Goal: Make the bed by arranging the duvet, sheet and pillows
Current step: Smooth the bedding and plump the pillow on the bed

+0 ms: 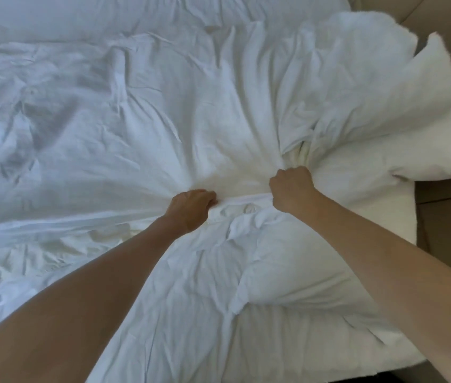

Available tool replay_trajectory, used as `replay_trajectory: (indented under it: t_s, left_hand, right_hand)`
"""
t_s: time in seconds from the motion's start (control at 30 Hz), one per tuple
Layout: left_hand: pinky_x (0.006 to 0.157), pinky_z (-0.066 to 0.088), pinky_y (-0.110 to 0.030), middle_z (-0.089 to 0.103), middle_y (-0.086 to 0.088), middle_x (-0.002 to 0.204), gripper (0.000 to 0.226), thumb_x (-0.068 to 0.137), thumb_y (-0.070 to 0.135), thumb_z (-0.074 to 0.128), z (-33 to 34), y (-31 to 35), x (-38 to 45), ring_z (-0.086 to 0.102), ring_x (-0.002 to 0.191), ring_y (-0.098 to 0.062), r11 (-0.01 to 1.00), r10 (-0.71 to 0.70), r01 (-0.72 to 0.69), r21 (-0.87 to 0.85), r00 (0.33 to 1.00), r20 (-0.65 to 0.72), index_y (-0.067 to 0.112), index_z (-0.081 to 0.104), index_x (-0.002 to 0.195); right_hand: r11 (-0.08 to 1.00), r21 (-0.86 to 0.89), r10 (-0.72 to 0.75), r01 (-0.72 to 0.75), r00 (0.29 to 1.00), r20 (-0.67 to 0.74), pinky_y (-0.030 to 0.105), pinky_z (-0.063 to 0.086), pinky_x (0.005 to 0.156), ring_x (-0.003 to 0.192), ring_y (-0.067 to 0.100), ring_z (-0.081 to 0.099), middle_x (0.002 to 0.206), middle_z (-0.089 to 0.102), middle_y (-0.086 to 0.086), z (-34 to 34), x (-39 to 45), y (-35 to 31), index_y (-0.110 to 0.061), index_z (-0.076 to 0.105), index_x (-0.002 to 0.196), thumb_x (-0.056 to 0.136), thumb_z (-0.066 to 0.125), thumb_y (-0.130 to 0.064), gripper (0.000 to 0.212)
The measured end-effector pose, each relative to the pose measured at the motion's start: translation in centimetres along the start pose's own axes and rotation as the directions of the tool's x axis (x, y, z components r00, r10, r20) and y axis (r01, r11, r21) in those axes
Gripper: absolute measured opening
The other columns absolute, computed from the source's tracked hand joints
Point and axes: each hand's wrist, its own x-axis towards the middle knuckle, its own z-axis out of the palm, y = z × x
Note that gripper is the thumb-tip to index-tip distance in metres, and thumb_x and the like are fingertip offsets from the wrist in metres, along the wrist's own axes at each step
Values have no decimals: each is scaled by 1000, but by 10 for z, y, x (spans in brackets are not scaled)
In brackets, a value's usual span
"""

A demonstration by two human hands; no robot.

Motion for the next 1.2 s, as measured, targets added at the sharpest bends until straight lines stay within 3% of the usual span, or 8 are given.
replay_trajectory:
  t_s: [0.2,0.33,0.57,0.9,0.97,1.03,1.1,1.2]
  left_hand:
    - [70,43,-34,53,3,72,36,98,19,38,-37,42,20,55,76,-24,998,-29,46,-35,924,382,21,43,63]
    - [89,49,-39,64,-8,107,30,99,33,41,-73,62,40,62,100,-28,951,-167,5,308,848,502,10,59,107]
    - [105,35,-51,28,-11,150,89,81,57,67,-63,144,96,34,135,-33,1000,1,-4,-21,994,-107,19,23,148]
    - [102,40,-48,38,-4,148,77,90,51,58,-31,214,162,45,127,-33,963,226,-237,126,969,96,31,20,154]
    - [96,46,-47,42,-5,142,76,93,52,52,-15,229,164,53,118,-36,966,234,-244,87,966,109,33,11,155]
    - [89,48,-46,47,-6,134,76,95,57,45,-1,244,165,58,108,-38,967,239,-246,72,967,88,41,0,154]
    - [83,48,-43,53,-7,126,68,98,53,39,12,259,169,60,103,-38,958,248,-253,137,967,51,41,2,154]
    - [83,47,-42,58,-9,122,63,100,49,35,22,274,171,59,106,-38,959,207,-209,190,978,29,38,6,155]
  right_hand:
    - [994,84,109,-76,837,-537,38,46,81,96,31,61,96,68,10,-9,1,60,-13,63,103,81,54,-1,28]
    - [982,186,150,-28,712,-686,60,33,103,131,32,44,134,52,16,-5,23,89,-11,64,111,84,61,-21,29]
    - [921,338,324,-195,863,-387,63,24,108,137,26,38,139,47,7,26,34,144,-18,28,147,83,67,-6,76]
    - [765,507,221,-398,901,374,28,51,69,68,20,65,74,68,2,123,-47,207,-10,71,88,86,67,-47,38]
    - [592,614,207,-522,835,510,28,54,65,64,17,64,74,71,3,152,-73,219,-12,71,85,87,64,-52,41]
    - [8,852,354,-524,798,487,30,53,66,75,20,64,91,72,9,177,-82,226,-14,67,86,86,65,-55,40]
    - [-549,799,408,-244,756,512,33,53,80,89,19,63,110,71,12,188,-76,223,-17,66,97,89,59,-56,40]
    - [-826,553,395,110,812,429,39,49,102,110,17,64,125,67,-1,180,-44,210,-25,63,121,67,66,-80,77]
